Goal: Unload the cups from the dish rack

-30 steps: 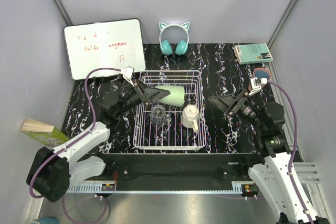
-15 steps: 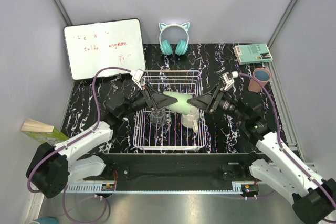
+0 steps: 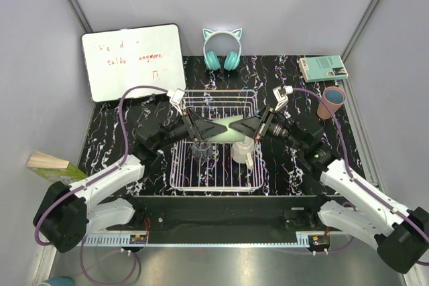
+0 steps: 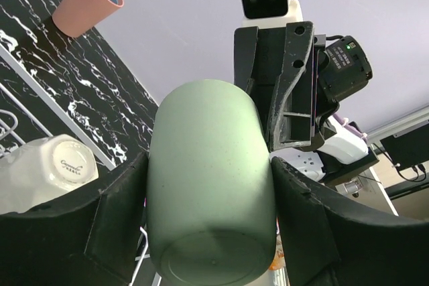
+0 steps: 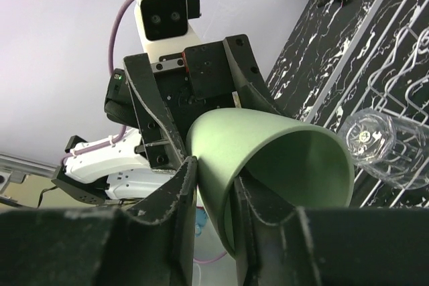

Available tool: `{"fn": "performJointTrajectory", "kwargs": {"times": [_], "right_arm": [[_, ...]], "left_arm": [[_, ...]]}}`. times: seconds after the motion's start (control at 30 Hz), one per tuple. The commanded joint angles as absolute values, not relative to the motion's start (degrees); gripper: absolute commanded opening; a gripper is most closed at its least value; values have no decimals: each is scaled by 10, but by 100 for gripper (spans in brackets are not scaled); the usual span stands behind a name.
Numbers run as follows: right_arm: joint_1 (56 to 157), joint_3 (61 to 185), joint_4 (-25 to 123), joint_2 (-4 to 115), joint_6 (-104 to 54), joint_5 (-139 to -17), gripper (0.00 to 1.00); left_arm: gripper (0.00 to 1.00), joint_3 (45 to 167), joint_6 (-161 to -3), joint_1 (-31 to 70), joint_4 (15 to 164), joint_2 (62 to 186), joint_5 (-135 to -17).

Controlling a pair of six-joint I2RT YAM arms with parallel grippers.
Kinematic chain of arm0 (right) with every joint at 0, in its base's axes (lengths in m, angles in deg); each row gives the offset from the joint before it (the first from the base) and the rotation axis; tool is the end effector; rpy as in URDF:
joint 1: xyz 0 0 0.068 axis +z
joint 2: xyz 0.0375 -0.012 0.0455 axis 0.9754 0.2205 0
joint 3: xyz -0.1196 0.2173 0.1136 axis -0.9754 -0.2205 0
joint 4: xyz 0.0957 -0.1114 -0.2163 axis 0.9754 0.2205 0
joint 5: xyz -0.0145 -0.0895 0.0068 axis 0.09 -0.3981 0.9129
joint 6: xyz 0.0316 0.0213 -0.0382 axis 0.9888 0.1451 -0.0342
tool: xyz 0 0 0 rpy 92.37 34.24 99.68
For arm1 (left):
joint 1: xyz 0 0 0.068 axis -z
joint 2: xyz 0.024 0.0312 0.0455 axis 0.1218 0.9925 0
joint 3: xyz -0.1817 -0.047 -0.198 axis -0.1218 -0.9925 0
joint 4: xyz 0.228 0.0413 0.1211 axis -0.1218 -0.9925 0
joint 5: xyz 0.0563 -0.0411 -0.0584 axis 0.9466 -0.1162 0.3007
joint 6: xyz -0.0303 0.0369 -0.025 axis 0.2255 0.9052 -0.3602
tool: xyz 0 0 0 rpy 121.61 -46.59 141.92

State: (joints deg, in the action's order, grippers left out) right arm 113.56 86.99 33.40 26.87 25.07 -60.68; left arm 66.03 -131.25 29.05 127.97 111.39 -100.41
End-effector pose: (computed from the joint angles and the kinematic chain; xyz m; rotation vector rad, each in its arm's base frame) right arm 0.1663 0.1406 0.3322 -0.0791 1.7661 1.5677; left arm 0.1854 -0.1587 0.2942 0.1949 1.6791 -1.7390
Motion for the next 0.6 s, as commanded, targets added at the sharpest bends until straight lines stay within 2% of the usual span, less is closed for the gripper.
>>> {"fn": "performJointTrajectory", "kwargs": {"times": [0.0, 0.03, 0.13, 0.2, 0.27, 0.3, 0.33, 0.37, 0.43, 0.57], "right_arm": [[1176, 896, 290, 298, 236, -615, 22], [1180, 898, 290, 301, 236, -616, 14], [1192, 897, 295, 302, 234, -623, 1], [1195, 895, 302, 297, 233, -628, 0], [1195, 892, 331, 274, 224, -652, 0], [1194, 893, 349, 263, 218, -664, 0], [1195, 898, 387, 237, 211, -674, 0], [1194, 901, 408, 223, 195, -696, 0], [1195, 913, 466, 181, 182, -717, 0], [1194, 935, 541, 135, 159, -755, 0]], "left_arm": [[0, 673, -1306, 305, 1317, 1122, -1012], [0, 672, -1307, 306, 1318, 1124, -1014], [0, 672, -1305, 306, 1313, 1125, -1018], [1, 677, -1298, 306, 1292, 1124, -1021], [19, 689, -1281, 305, 1259, 1114, -1017], [32, 696, -1257, 304, 1216, 1102, -1015], [64, 710, -1243, 303, 1193, 1095, -1006], [78, 718, -1216, 301, 1134, 1086, -998], [95, 750, -1187, 296, 1070, 1063, -964], [99, 787, -1144, 275, 968, 1040, -930]]}}
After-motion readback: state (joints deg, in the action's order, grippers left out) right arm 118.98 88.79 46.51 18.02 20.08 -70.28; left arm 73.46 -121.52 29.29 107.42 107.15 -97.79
